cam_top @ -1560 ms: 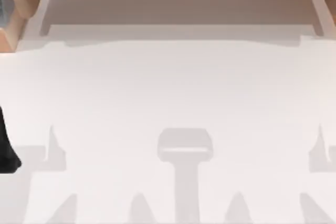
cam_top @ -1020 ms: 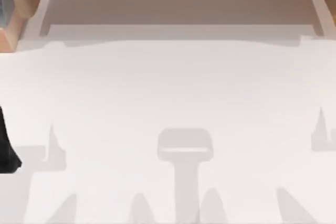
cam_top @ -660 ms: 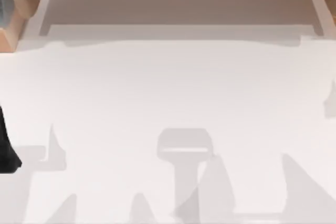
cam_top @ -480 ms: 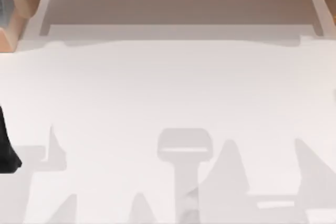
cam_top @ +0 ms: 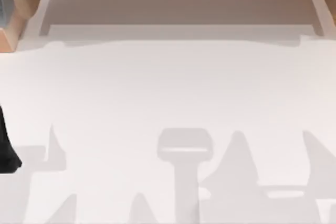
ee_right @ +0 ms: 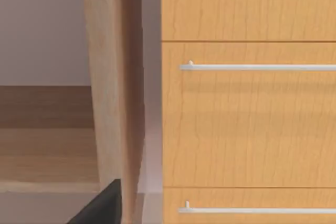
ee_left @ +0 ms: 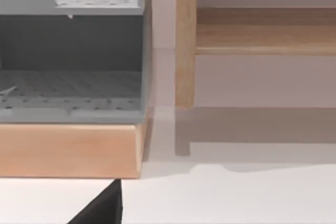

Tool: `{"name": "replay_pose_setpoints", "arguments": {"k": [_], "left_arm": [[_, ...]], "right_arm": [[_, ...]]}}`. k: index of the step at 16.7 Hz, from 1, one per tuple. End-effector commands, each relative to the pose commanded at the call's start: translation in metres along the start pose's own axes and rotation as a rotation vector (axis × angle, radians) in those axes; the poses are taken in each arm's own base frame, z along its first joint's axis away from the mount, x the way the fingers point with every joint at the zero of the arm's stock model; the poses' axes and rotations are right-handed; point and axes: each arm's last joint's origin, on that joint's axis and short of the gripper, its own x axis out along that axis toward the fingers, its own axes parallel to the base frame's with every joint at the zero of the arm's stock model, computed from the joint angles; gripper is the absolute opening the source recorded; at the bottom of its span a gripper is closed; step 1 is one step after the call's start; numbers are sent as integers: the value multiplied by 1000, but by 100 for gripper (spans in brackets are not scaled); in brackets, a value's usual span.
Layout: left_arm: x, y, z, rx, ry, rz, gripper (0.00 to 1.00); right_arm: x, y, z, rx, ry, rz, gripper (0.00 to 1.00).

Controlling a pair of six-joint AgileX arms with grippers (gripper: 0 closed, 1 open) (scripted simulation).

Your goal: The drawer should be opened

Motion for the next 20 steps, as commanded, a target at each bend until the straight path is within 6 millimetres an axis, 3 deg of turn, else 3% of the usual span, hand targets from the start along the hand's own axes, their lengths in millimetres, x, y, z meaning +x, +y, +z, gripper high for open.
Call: {"name": "replay_pose_setpoints", "arguments": {"k": [4,10,16,20], "left_arm": [[0,0,0,0,0,0,100],[0,0,0,0,0,0,100],[0,0,0,0,0,0,100],[0,0,0,0,0,0,100]], "right_arm": [[12,-5,2,-73,-11,7,100],[73,-38,-17,-478,-15,2,100],[143,-72,-86,-1048,9,-7,100],[174,-79,-138,-1371,14,-5,100]]}}
